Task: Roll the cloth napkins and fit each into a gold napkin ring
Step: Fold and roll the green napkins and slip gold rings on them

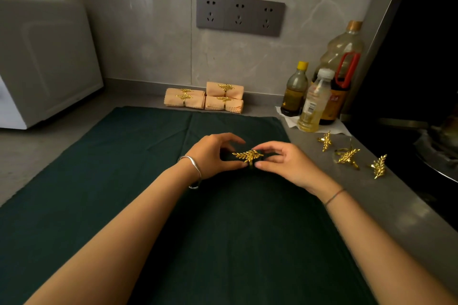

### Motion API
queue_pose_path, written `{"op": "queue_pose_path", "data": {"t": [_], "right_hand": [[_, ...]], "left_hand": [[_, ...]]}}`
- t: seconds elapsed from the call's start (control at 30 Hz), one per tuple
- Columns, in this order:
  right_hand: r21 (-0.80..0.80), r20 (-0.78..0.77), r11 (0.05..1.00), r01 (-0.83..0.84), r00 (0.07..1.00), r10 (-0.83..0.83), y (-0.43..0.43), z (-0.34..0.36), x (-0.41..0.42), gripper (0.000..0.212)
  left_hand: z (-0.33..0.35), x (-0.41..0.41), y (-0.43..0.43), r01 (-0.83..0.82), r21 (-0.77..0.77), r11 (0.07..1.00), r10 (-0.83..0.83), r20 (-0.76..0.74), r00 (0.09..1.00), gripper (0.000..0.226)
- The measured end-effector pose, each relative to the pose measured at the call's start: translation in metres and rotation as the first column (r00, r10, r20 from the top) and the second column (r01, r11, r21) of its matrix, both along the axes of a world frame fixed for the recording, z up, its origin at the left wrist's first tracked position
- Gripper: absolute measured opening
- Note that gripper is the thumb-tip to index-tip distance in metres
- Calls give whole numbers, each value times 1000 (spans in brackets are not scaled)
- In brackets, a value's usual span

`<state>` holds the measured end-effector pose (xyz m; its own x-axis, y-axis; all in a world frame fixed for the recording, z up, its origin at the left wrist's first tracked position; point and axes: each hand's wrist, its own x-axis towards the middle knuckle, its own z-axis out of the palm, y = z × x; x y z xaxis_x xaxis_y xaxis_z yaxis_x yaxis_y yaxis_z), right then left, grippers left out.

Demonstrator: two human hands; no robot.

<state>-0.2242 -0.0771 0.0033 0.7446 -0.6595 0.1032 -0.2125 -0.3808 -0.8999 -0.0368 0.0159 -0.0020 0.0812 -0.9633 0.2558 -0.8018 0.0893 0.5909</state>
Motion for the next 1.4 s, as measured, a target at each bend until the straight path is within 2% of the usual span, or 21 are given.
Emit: {"op": "queue_pose_path", "data": {"t": [0.23,0.33,0.43,0.57,0.8,1.07,1.27,1.4], "right_hand": [[-114,51,992,51,998,-45,4,-4,1,33],[-140,56,988,67,997,-60,5,-4,0,33],[-133,67,989,63,996,-54,4,-6,0,33],[-113,78,993,42,996,-33,4,-6,-1,33],[-66,79,998,20,997,-15,-1,-6,-3,35],[-65,64,997,46,997,-41,-6,-2,-12,34],[-50,-47,999,10,999,-12,-12,-1,-24,34],[-238,-175,971,-25,984,-17,-14,-4,-23,42]], "left_hand": [[0,-2,1,30,-14,999,-29,67,997,47],[1,-4,2,57,14,998,-58,57,997,53],[0,-9,3,39,14,999,-40,112,993,57],[1,-12,3,13,-42,999,-6,172,985,50],[11,-3,5,-9,83,997,-7,190,982,47],[14,2,7,-31,90,995,10,226,974,49],[5,3,7,2,121,993,-23,171,985,59],[1,8,9,-19,123,992,-4,184,983,59]]}}
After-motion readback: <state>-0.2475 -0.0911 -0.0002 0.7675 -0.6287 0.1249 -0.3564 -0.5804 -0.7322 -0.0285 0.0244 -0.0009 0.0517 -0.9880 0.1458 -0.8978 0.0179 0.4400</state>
